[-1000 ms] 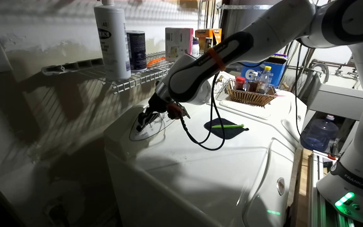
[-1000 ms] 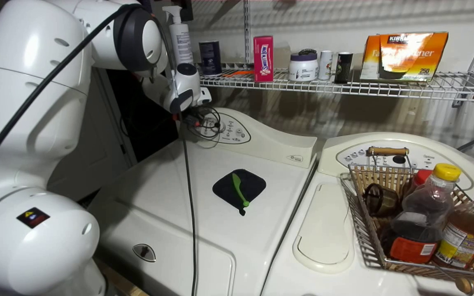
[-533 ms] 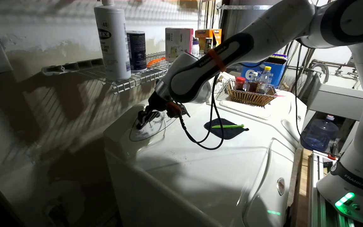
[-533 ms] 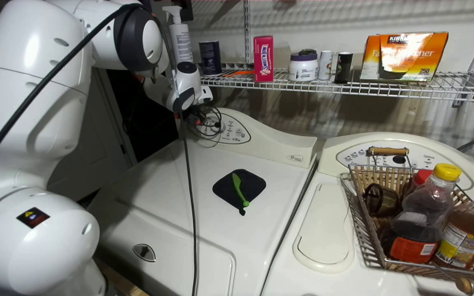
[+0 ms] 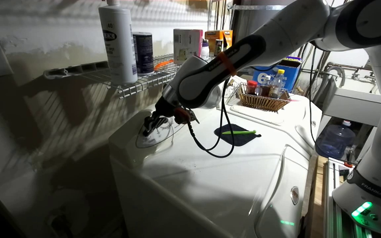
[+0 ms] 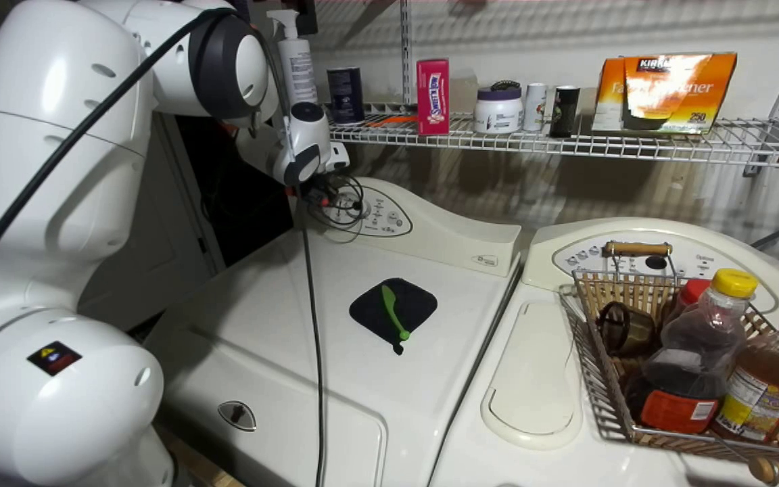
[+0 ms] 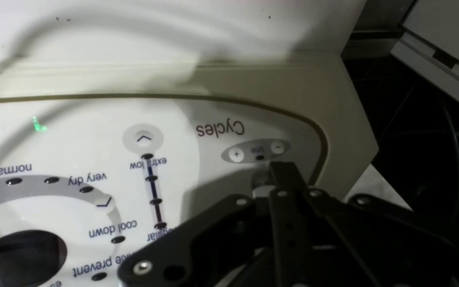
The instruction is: Press a button on the left washing machine
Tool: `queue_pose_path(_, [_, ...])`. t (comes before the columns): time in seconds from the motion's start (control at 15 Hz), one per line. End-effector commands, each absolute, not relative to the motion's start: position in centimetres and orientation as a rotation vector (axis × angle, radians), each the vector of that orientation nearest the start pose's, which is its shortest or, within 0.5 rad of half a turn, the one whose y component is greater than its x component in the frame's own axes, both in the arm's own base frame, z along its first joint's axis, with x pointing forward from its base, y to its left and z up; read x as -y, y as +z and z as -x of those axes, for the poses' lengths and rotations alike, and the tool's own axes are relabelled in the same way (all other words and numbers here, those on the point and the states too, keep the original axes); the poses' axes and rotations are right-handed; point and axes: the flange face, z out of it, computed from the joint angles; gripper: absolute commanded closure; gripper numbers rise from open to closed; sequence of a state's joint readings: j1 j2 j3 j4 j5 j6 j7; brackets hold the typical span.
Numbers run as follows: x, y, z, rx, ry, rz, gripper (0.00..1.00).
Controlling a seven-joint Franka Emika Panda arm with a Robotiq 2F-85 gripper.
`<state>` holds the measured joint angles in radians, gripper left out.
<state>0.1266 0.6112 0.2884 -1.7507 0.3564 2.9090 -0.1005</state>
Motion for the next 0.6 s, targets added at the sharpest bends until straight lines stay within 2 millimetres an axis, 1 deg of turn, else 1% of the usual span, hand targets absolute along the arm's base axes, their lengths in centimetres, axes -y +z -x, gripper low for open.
queue_pose_path(0.0, [-24.12,28.92,-67.16,0.111,-0.638,2.663,1.00])
queue_pose_path(0.53, [-23.88,28.60,-67.29,0.108,-0.654,2.692,1.00])
